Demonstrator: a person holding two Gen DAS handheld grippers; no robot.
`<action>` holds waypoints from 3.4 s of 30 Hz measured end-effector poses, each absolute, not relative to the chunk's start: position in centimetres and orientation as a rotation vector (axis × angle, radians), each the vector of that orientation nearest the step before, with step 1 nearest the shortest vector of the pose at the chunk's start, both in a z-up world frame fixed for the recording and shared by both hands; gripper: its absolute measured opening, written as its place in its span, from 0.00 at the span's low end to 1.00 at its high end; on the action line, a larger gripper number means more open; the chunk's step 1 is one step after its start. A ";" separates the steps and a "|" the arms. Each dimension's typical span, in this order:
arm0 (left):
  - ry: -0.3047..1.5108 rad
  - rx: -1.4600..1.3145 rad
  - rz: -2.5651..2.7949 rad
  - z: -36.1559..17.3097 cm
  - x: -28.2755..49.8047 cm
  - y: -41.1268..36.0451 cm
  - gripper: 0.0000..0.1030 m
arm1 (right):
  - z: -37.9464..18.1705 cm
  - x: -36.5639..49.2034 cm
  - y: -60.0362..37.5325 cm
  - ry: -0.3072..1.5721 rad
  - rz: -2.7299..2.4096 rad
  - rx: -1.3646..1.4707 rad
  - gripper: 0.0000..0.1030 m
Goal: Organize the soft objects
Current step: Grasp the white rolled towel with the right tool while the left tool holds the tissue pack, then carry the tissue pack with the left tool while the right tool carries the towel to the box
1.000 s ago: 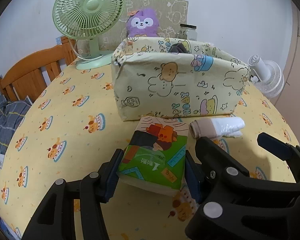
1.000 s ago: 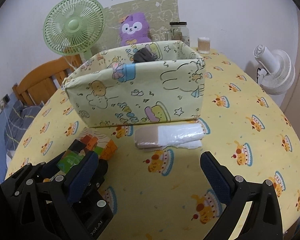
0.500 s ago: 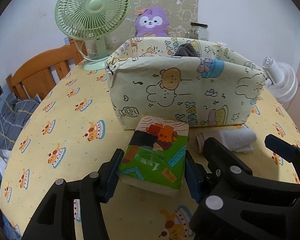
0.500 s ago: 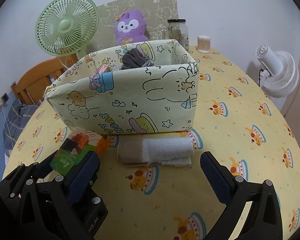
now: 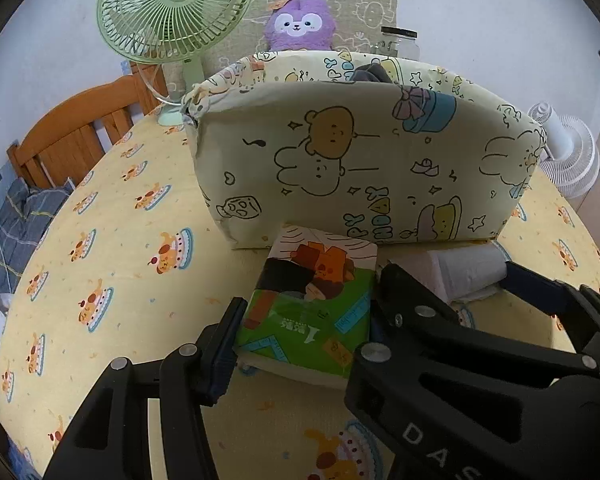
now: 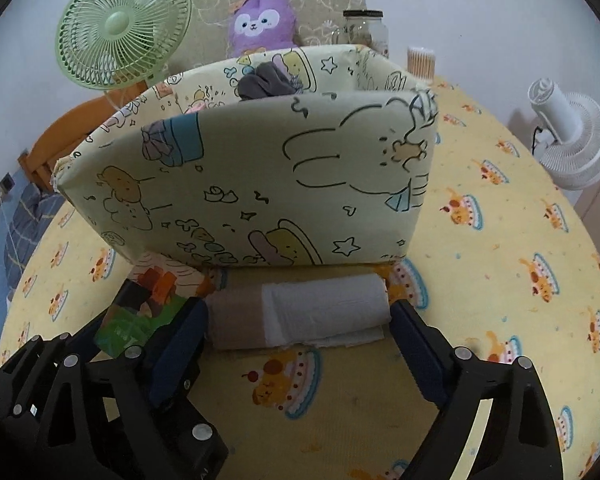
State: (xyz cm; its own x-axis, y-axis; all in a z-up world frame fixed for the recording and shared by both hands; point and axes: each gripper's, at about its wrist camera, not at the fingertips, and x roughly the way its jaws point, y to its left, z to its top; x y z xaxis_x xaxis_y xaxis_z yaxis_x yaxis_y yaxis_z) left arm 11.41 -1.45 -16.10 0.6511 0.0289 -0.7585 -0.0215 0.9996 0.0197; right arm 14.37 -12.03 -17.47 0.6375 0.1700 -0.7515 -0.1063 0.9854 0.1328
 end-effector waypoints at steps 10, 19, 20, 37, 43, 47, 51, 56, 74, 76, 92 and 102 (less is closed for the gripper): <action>0.845 0.017 0.007 -15.9 10.5 -1.7 0.55 | -17.4 13.7 -12.1 0.851 0.148 0.084 0.68; 0.830 0.012 -0.013 -15.3 9.3 -1.8 0.55 | -16.9 12.3 -12.2 0.833 0.144 0.089 0.50; 0.829 0.012 -0.013 -15.2 9.2 -1.8 0.55 | -16.8 12.2 -12.2 0.832 0.145 0.090 0.48; 0.788 0.017 -0.014 -13.9 7.0 -1.5 0.55 | -15.2 9.3 -12.2 0.790 0.139 0.091 0.22; 0.793 0.026 -0.008 -14.1 6.4 -1.4 0.55 | -15.4 8.7 -12.1 0.804 0.151 0.096 0.11; 0.792 0.026 -0.009 -14.2 6.0 -1.3 0.55 | -15.6 8.2 -12.1 0.809 0.157 0.110 0.09; 0.786 0.025 -0.011 -14.0 5.7 -1.3 0.55 | -15.4 7.9 -12.1 0.802 0.158 0.112 0.09; 0.763 0.036 0.004 -13.5 5.4 -1.2 0.55 | -14.6 7.2 -11.9 0.775 0.146 0.084 0.09; 0.809 0.038 0.016 -14.9 6.2 -0.9 0.55 | -16.0 8.1 -12.4 0.818 0.107 0.068 0.67; 0.823 0.045 0.017 -15.3 6.6 -0.9 0.55 | -16.5 8.5 -12.4 0.834 0.107 0.069 0.67; 0.831 0.050 0.006 -15.6 7.5 -1.0 0.55 | -17.2 9.6 -11.8 0.848 0.127 0.096 0.25; 0.768 0.046 -0.005 -13.0 6.3 -1.3 0.55 | -14.6 8.3 -12.1 0.792 0.128 0.106 0.18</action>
